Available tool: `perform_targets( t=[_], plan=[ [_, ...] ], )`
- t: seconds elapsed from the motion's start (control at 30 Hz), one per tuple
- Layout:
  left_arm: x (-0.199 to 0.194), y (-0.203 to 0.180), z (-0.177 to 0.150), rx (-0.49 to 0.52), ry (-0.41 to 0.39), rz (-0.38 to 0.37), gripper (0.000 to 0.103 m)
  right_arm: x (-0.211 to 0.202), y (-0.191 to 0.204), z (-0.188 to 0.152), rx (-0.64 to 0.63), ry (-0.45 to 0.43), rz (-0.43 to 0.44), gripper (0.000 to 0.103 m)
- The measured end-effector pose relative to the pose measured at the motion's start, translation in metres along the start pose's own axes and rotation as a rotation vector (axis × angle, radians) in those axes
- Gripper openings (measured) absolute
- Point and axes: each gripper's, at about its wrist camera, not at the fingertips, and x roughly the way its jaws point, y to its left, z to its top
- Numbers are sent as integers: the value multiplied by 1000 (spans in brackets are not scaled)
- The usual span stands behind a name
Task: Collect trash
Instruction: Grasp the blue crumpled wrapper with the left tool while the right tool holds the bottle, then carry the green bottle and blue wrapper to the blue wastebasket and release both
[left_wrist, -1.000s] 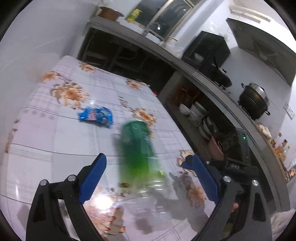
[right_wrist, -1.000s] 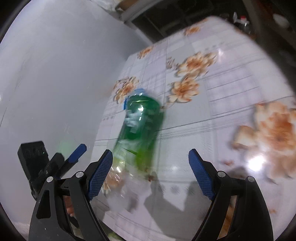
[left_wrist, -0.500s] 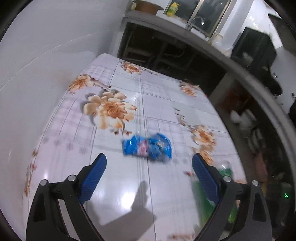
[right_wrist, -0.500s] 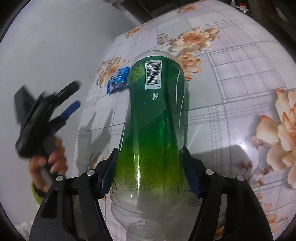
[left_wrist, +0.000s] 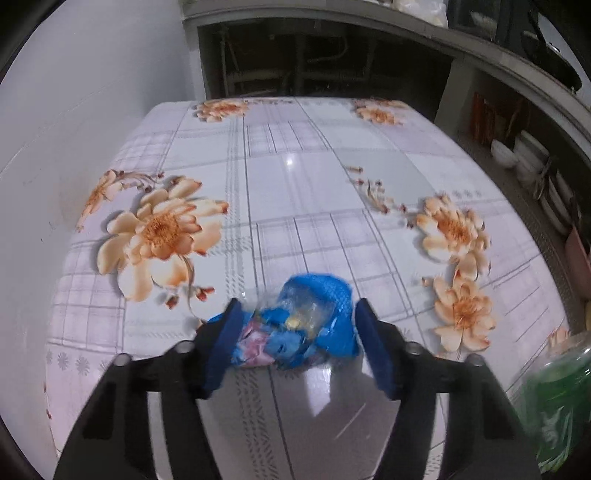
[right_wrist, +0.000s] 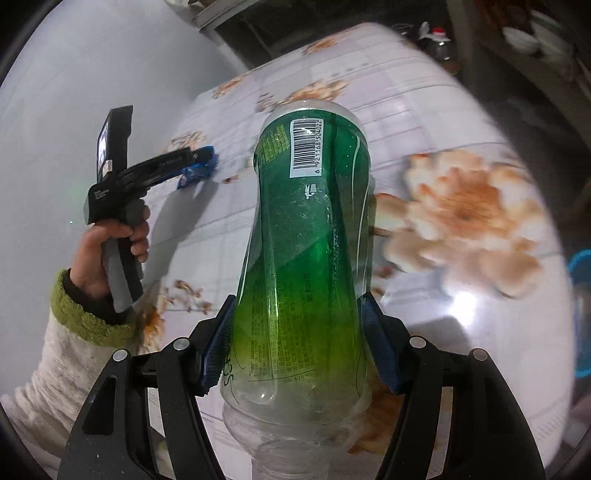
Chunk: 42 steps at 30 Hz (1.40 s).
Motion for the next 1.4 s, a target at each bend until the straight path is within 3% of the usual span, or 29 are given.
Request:
perform_targets(
  t=[0.17, 0.5, 0.77, 1.4],
  plan=[
    [-12, -17, -19, 52, -21, -14, 40, -13, -8, -12, 3, -16, -33, 62],
    [-70, -93, -106, 216, 9, -184, 38, -27, -26, -26, 34, -50, -91, 62],
    [-87, -126, -142, 279, -21, -105, 41, -28, -26, -26, 46, -51, -85, 64],
    [-85, -126, -146, 277, -17, -77, 42, -20, -25, -24, 43, -40, -72, 65]
  ],
)
